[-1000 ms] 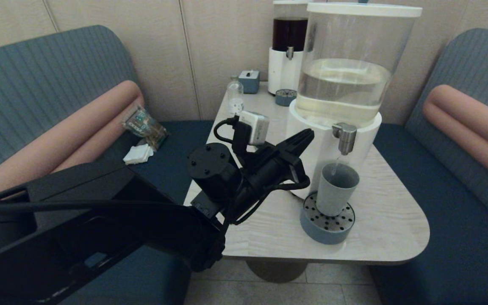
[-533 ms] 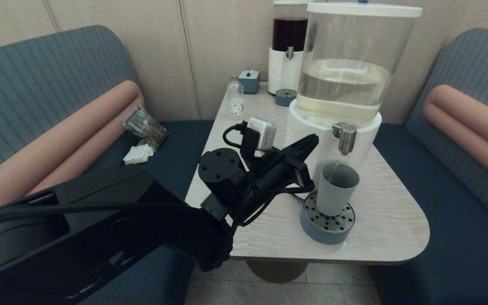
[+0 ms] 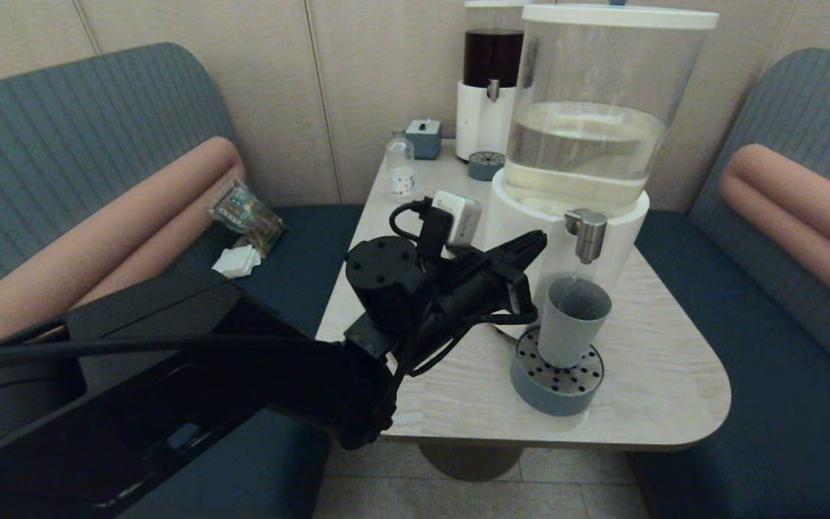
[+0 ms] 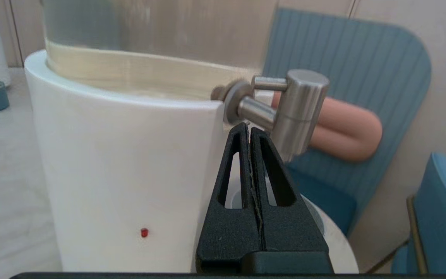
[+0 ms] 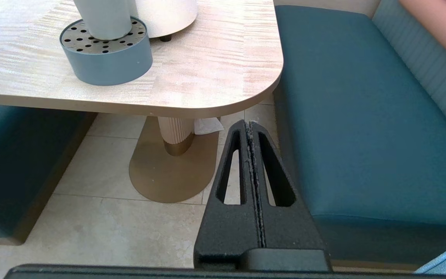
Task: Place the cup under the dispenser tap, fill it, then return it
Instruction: Turn off the faucet
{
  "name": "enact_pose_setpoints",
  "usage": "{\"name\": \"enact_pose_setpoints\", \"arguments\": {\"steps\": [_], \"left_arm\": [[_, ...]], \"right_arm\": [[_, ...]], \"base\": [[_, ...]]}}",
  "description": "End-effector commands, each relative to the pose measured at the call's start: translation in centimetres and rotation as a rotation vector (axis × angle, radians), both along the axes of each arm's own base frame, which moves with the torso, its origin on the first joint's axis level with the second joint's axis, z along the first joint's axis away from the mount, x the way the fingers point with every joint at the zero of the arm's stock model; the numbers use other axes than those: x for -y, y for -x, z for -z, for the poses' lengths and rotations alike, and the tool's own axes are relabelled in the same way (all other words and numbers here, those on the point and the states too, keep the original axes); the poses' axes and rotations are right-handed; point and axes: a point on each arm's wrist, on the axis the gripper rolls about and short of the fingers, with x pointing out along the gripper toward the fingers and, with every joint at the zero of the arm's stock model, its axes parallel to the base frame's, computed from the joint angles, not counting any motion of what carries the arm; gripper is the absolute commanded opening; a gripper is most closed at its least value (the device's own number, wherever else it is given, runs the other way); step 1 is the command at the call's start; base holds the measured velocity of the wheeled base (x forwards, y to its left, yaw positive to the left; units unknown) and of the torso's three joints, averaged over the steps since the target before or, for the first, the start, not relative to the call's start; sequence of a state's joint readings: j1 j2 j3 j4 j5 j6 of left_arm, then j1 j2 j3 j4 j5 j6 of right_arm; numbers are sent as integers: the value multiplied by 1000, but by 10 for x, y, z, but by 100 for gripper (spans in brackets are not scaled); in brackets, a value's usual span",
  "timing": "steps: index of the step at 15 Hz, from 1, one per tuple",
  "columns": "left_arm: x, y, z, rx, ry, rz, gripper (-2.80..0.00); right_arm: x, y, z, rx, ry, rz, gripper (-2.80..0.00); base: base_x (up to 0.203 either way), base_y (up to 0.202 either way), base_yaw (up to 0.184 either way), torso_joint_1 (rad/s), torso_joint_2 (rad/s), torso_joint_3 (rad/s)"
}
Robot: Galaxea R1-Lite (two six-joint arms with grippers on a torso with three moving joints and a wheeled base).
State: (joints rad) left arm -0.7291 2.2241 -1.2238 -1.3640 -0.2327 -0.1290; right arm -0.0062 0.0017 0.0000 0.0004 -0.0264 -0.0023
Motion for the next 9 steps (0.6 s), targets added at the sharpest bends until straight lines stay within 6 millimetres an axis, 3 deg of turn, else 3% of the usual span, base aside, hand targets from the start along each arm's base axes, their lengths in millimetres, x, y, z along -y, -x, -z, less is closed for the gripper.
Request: {"name": "enact_pose_setpoints", "arguments": {"steps": [1,9], "left_arm": [[-1,1,-18,45,14,5,-280],[4,-4,-24,53,7,9,-280]], "right_arm": [[0,0,1,-4,1,0,-280],[0,0,0,-3,1,0,-280]], "base": [[0,0,0,0,0,0],[0,0,0,0,0,0]]}}
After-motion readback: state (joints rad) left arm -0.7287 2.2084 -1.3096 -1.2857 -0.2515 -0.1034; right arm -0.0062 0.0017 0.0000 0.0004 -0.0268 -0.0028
